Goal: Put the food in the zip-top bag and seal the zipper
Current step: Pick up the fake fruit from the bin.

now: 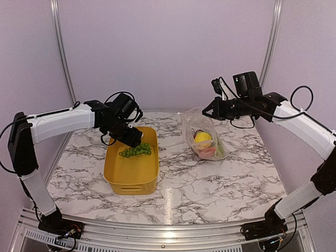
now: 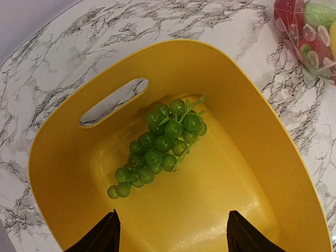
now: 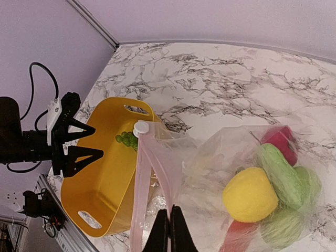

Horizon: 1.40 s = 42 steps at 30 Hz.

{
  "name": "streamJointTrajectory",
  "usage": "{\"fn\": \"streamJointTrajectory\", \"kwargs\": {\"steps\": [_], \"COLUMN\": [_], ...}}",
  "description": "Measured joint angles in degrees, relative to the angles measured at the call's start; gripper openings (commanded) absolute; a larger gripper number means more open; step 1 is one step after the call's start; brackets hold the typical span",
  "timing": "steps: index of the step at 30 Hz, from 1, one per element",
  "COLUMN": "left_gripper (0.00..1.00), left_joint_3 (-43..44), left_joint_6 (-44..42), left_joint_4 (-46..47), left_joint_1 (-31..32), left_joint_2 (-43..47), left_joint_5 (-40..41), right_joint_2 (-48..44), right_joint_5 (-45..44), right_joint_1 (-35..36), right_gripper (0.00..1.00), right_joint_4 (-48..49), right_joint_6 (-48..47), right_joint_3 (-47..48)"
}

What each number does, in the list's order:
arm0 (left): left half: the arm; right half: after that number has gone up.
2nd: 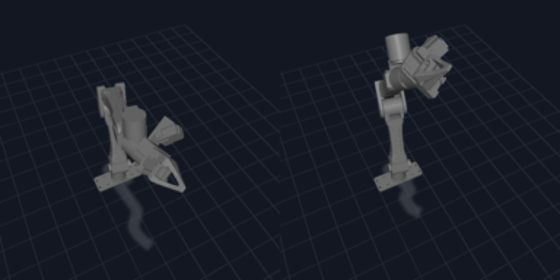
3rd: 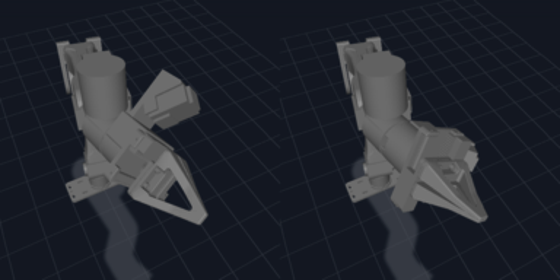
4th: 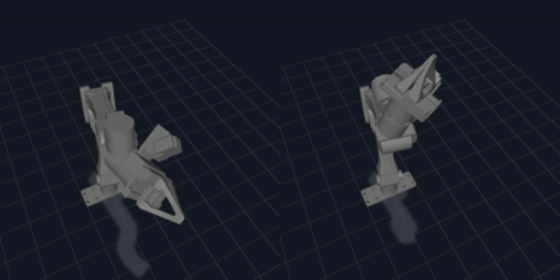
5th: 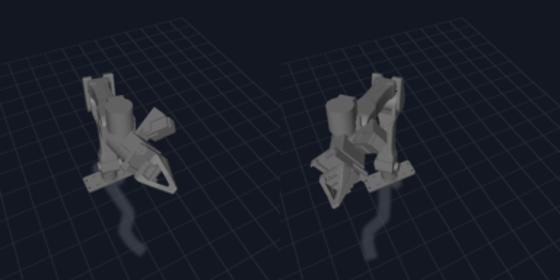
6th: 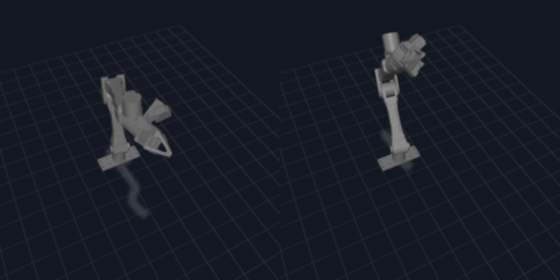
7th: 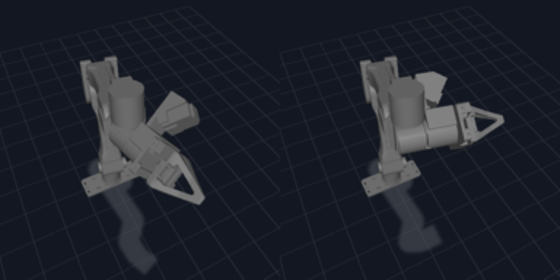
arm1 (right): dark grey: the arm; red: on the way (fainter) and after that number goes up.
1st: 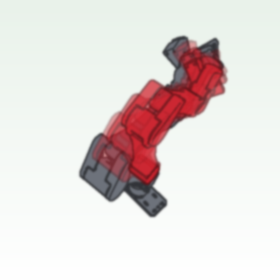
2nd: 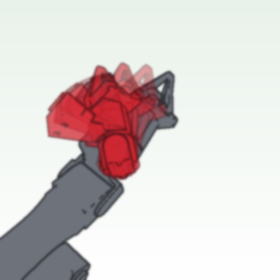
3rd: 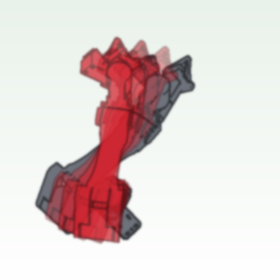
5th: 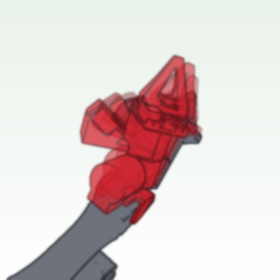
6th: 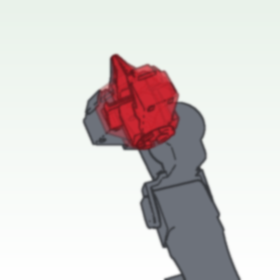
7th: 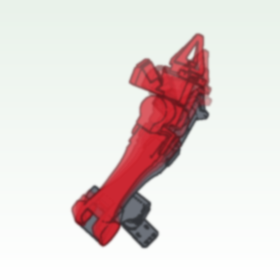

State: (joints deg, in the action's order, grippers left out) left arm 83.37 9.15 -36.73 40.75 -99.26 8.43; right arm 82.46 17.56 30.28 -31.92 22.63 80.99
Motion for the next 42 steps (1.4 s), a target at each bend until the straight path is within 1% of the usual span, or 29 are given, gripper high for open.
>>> {"fn": "streamJointTrajectory", "kwargs": {"steps": [10,17,27,42], "left_gripper": [0.67,0.64,0.63,0.54], "left_joint_3": [0.5,0.8,3.1,3.8], "left_joint_6": [-12.0,-16.1,-17.6,-18.3], "left_joint_4": [-0.5,-0.4,0.7,4.8], "left_joint_1": [0.0,-0.2,-0.7,-2.7], "left_joint_2": [-4.3,-7.4,-12.0,-17.6], "left_joint_5": [2.2,2.3,1.7,1.7], "right_joint_2": [-1.0,-0.9,0.9,2.2], "right_joint_5": [0.4,0.6,1.4,1.5], "right_joint_1": [0.0,0.0,0.0,0.0], "right_gripper": [0.00,0.00,0.00,0.00], "right_joint_4": [-0.2,-0.4,-2.1,-2.7], "right_joint_6": [-0.1,-0.1,-0.1,-0.4], "right_joint_3": [-0.6,-0.6,1.8,2.8]}}
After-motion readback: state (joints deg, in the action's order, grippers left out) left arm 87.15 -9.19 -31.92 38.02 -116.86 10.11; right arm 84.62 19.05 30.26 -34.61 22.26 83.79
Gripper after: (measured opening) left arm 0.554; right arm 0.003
